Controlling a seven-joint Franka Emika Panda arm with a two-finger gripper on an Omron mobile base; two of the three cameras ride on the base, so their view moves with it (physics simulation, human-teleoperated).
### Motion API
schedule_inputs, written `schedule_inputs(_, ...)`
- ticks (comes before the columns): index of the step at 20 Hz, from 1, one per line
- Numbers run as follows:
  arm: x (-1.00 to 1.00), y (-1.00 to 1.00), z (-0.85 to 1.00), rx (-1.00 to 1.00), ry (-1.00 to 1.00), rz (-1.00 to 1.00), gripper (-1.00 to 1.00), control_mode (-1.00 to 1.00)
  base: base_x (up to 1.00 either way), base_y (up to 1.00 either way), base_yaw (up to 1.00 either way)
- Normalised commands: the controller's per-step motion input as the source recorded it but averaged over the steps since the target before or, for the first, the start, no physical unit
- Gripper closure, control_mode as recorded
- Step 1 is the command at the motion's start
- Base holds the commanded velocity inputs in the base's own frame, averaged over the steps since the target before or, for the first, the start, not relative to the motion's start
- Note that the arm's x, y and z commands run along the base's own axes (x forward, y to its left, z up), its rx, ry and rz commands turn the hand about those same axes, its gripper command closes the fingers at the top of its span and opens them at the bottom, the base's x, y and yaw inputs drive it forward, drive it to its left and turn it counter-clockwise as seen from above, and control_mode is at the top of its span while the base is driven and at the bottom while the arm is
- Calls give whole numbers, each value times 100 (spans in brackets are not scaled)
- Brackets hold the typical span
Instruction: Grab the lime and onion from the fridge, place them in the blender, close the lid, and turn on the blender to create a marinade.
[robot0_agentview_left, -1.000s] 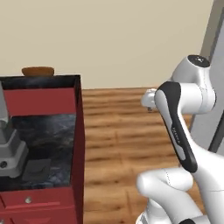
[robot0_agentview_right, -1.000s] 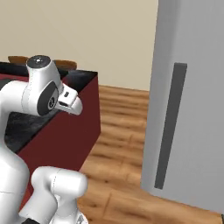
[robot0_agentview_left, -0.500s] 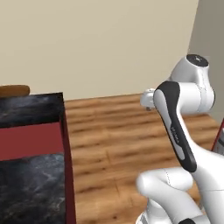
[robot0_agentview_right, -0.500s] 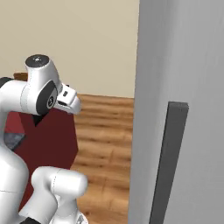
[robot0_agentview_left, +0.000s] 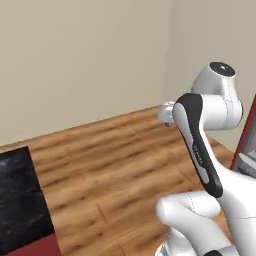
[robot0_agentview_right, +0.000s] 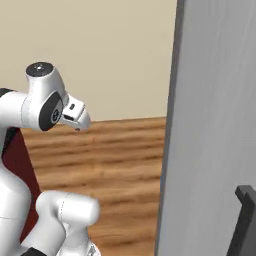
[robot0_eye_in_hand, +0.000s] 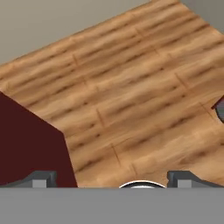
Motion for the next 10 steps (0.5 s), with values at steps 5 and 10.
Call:
schedule_inputs(5, 0, 0, 0, 0, 0, 0, -100, 100, 63, 15, -65)
schedule_inputs(10, 0, 0, 0, 0, 0, 0, -100, 100, 58, 7, -66)
